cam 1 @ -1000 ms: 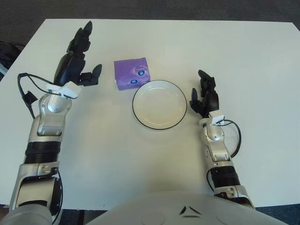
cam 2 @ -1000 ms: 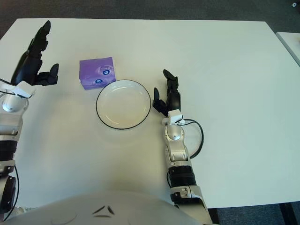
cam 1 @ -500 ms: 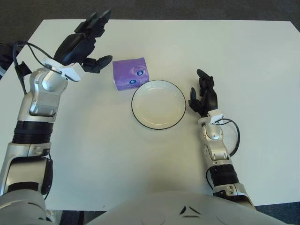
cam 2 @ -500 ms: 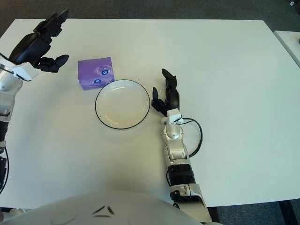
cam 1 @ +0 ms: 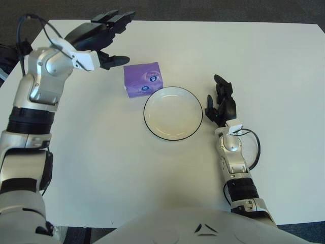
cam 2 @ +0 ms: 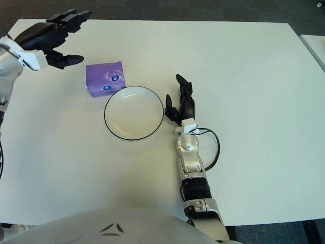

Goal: Put the tissue paper into the plate.

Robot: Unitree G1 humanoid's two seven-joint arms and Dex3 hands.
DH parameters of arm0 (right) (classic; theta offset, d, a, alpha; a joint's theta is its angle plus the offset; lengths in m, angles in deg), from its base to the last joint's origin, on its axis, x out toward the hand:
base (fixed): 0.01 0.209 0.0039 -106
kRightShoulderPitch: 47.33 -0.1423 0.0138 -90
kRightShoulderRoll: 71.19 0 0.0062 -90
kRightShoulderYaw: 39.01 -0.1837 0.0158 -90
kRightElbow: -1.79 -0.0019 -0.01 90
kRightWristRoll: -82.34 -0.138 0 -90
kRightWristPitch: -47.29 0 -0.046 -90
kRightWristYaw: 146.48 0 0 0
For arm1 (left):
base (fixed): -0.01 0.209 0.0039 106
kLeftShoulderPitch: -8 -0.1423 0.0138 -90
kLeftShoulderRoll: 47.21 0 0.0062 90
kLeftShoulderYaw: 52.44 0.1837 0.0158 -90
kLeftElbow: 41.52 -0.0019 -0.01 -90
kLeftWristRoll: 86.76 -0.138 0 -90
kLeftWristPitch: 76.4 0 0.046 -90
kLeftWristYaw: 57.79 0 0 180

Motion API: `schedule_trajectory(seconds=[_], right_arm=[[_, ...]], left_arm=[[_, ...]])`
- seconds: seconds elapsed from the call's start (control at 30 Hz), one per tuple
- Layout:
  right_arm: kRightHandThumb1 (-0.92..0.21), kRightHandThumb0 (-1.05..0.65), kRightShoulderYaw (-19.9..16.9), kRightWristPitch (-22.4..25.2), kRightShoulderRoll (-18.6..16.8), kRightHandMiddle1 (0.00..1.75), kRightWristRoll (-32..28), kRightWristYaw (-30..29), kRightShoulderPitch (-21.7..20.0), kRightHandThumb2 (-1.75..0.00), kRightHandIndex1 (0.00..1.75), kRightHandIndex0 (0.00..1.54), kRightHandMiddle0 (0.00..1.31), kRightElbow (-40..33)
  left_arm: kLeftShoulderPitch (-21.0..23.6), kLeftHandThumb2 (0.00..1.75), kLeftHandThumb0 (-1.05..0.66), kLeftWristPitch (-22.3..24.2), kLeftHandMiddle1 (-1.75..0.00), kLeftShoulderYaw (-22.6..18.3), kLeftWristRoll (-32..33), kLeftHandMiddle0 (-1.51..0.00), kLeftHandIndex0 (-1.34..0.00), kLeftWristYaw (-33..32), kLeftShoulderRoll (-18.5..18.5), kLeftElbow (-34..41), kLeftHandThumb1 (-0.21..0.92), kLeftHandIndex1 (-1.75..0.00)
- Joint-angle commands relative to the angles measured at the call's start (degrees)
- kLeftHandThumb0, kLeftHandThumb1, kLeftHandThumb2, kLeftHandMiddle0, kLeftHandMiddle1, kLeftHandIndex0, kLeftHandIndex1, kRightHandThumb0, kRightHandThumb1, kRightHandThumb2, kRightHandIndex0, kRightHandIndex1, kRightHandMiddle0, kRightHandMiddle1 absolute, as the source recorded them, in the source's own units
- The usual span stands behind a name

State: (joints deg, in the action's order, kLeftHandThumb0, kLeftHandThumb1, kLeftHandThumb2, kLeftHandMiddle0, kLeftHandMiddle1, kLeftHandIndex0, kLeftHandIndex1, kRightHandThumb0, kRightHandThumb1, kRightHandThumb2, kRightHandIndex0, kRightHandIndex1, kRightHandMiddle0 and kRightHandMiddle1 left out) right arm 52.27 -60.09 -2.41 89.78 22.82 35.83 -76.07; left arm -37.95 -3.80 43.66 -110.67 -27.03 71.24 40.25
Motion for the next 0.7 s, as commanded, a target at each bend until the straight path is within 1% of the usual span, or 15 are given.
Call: schedule_trajectory(seconds=[0.0,0.17,0.33,0.53,0.67], right_arm=[[-0.92,-0.62,-0.46,3.26,0.01,0.62,-0.8,0.26,3.63,-0.65,0.16,0.29,0.0,4.48],[-0.92,-0.62,-0.4,2.97,0.04,0.61,-0.78,0.28,3.58,-0.67,0.15,0.28,0.0,4.52],[-0.92,-0.63,-0.4,2.83,0.04,0.61,-0.95,0.46,3.63,-0.7,0.14,0.27,0.0,4.5],[-0.92,-0.63,-0.42,2.75,0.08,0.62,-0.93,0.49,3.64,-0.72,0.14,0.26,0.0,4.52],[-0.92,-0.64,-0.45,2.87,0.08,0.62,-0.77,0.29,3.57,-0.73,0.14,0.26,0.0,4.64]], left_arm=[[1.31,0.64,-0.95,-1.49,-0.01,1.86,-1.81,-0.03,-0.01,2.32,2.13,-0.05,0.92,-0.14],[2.21,0.62,-0.97,-2.41,-0.01,2.78,-3.32,-0.05,0.0,2.21,1.96,-0.96,0.92,-0.21],[3.0,0.55,-0.96,-2.77,-0.01,5.04,-5.85,-0.05,0.0,-0.83,-0.95,-6.14,0.92,-0.29],[4.28,0.47,-0.97,-4.06,0.0,5.9,-6.17,-0.04,0.0,-0.78,-1.03,-7.88,0.92,-0.35],[5.81,0.42,-0.97,-6.02,0.0,7.95,-7.79,-0.04,0.0,-1.16,-2.05,-11.74,0.92,-0.41]])
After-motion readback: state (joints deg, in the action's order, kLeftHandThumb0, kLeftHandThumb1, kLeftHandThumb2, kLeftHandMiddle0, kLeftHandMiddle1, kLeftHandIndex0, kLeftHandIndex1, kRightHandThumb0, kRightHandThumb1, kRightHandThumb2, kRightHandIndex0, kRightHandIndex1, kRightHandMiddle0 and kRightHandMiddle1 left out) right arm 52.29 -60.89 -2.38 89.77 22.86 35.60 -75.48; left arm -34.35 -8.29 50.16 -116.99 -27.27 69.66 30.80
